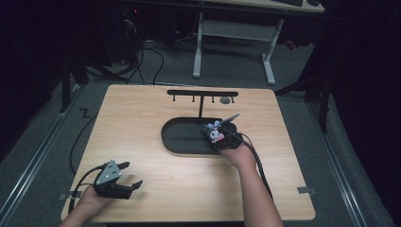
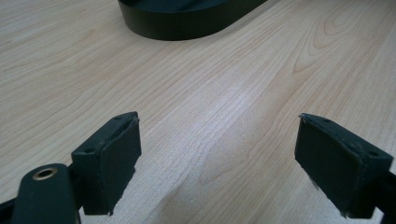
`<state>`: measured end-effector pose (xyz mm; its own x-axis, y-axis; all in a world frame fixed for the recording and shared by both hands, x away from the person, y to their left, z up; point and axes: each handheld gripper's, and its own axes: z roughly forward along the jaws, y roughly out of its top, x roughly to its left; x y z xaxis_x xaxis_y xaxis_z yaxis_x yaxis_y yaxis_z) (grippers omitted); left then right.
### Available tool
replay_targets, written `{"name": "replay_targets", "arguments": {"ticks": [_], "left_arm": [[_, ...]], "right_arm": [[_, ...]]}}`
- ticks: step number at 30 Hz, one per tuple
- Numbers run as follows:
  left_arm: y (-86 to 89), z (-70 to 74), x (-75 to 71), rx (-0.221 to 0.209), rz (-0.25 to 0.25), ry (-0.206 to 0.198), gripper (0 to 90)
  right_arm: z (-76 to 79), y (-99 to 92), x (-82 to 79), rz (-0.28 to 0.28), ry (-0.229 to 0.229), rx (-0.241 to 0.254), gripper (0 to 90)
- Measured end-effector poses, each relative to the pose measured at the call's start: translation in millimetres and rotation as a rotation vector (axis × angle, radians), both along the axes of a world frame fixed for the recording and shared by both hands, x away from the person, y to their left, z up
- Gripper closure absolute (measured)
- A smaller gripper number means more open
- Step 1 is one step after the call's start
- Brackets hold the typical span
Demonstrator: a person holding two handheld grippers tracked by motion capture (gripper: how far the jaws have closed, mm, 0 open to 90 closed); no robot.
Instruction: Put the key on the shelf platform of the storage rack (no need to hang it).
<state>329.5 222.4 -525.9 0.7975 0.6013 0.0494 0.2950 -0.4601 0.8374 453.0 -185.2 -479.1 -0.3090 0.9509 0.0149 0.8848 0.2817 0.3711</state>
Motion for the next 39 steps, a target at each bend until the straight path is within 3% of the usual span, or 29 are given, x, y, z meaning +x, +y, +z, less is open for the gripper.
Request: {"name": "replay_targets", "arguments": {"ticks": [9, 11, 18, 27, 39], "left_arm": [[0.2, -0.1, -0.1, -0.004, -0.001, -0.001, 15.4], [0.4, 0.0, 0.1, -0.003, -0.001, 0.000, 15.5], [0.2, -0.1, -0.1, -0.003, -0.001, -0.001, 15.5], [0.1, 0.0, -0.4, 0.001, -0.001, -0.001, 15.4], [-0.1, -0.1, -0.3, 0.004, 0.001, -0.001, 15.4]], "right_arm": [[-7.5, 11.2, 7.5, -0.001, -0.007, 0.005, 44.0], [-5.2, 12.5, 7.4, 0.001, -0.014, 0.021, 36.7], [8.9, 11.0, 2.7, -0.001, -0.056, 0.031, 31.2], [25.0, 6.8, -14.7, 0.030, -0.135, 0.031, 29.5], [22.3, -0.3, -42.0, 0.077, -0.220, 0.036, 30.3]]}}
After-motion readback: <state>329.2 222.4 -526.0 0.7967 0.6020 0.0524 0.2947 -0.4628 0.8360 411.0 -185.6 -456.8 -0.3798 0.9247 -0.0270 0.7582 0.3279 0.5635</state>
